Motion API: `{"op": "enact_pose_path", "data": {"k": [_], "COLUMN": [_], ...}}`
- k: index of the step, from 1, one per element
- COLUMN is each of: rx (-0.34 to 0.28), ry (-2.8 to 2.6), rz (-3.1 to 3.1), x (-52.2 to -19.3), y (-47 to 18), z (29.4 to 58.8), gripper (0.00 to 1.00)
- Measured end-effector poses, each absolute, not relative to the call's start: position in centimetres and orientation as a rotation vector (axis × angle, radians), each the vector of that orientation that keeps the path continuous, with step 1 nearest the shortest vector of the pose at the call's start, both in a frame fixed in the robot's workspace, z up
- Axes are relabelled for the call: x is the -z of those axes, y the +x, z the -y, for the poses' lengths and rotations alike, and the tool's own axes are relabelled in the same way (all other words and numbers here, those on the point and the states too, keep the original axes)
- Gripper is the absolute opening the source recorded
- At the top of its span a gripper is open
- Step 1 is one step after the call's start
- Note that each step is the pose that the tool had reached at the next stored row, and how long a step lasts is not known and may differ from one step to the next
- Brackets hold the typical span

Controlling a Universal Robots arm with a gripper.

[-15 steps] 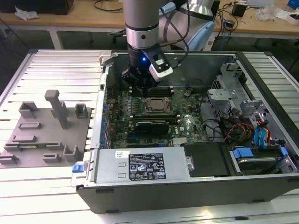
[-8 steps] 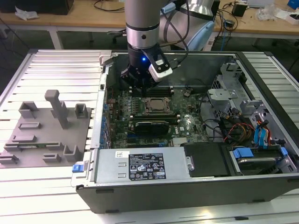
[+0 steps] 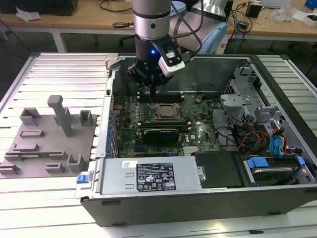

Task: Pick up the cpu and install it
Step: 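Install the first cpu locking lever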

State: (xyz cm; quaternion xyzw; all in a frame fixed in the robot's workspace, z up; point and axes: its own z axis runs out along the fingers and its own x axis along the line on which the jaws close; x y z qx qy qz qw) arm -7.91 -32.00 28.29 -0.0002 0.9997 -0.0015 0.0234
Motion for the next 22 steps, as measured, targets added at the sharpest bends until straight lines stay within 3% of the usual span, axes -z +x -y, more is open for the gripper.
{"op": "enact_pose_path", "data": {"k": [13, 18, 22], "rx": [-0.017, -0.194, -0.230], "ry": [0.000, 0.004, 0.006], "rz": [-3.092, -3.088, -3.094], "x": [-28.4, -28.4, -28.0], "y": [-10.3, -10.3, -10.3], "z": [32.0, 32.6, 32.9], "gripper": [0.11, 0.11, 0.11]}}
